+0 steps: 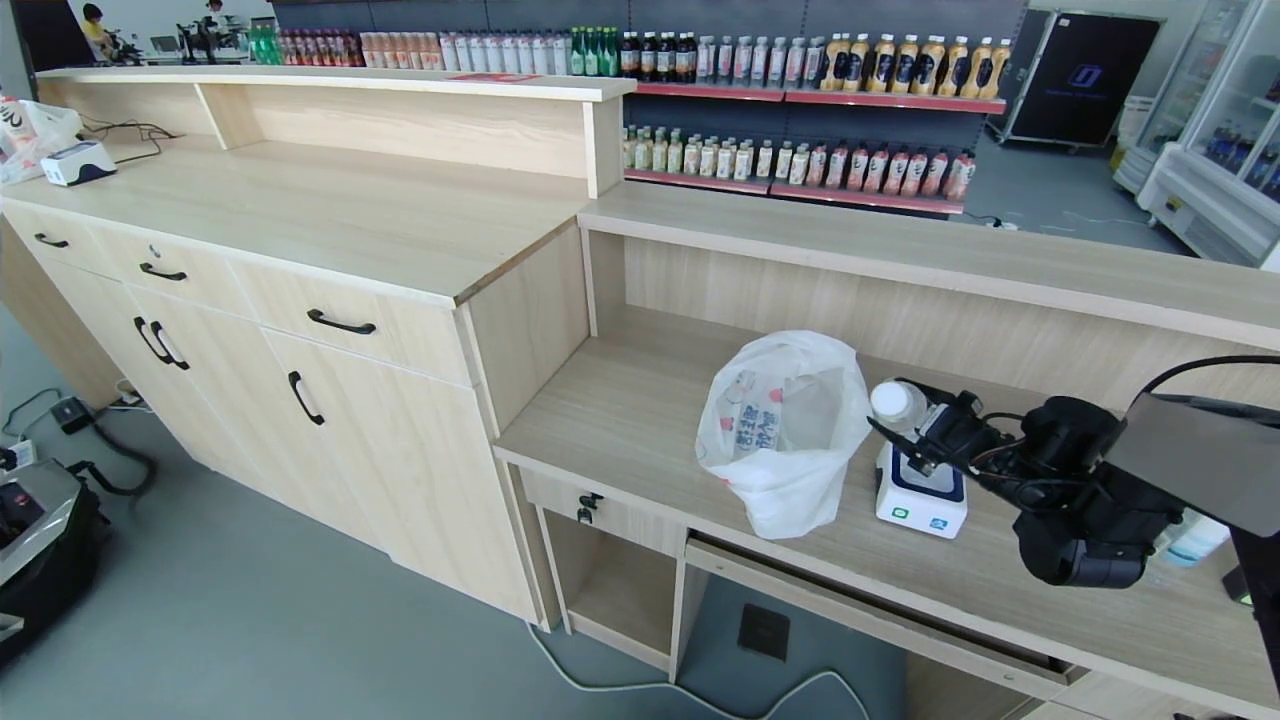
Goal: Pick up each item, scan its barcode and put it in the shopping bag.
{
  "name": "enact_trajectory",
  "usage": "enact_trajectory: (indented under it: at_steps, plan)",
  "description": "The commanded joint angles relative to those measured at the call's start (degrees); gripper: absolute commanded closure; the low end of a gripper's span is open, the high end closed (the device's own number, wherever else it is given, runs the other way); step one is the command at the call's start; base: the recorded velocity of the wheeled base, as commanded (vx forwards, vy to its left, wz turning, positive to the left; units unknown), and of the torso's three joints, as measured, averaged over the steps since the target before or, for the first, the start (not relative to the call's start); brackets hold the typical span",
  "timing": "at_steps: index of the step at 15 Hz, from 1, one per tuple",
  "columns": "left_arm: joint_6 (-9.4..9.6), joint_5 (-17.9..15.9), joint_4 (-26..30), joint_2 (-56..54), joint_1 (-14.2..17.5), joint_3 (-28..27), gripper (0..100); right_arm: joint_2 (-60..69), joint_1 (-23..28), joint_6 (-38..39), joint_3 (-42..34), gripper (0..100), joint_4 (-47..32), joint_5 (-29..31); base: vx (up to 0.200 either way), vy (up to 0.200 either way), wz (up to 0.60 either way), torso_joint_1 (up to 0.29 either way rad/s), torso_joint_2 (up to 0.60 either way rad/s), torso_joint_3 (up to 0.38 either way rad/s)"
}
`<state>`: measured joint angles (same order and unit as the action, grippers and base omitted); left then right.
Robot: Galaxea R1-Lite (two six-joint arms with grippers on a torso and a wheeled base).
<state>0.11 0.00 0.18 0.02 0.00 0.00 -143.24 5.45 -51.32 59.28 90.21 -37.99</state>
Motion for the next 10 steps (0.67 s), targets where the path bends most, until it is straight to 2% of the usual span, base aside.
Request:
enact_trajectory:
  at_steps: [1, 3, 7, 9, 10]
  plan:
    - [0.07, 0.0, 0.0, 0.0, 0.0, 0.0, 0, -0.5, -0.2, 0.1, 0.3, 100, -0.2, 0.0, 0.0, 0.0, 0.0, 0.0, 0.0, 0.0]
    - [-0.02, 0.0, 0.0, 0.0, 0.0, 0.0, 0, -0.3, -0.2, 0.4, 0.8, 100, -0.2, 0.0, 0.0, 0.0, 0.0, 0.0, 0.0, 0.0]
    - [-0.02, 0.0, 0.0, 0.0, 0.0, 0.0, 0, 8.9, 0.1, 12.8, 3.6, 100, -0.3, 2.0, 0.0, 0.0, 0.0, 0.0, 0.0, 0.0]
    - [-0.02, 0.0, 0.0, 0.0, 0.0, 0.0, 0, 16.8, 1.4, 16.2, 0.3, 100, -5.1, 5.9, 0.0, 0.0, 0.0, 0.0, 0.0, 0.0]
    - [0.07, 0.0, 0.0, 0.0, 0.0, 0.0, 0, 24.5, 3.1, 17.6, -4.5, 100, -10.8, 9.1, 0.0, 0.0, 0.0, 0.0, 0.0, 0.0]
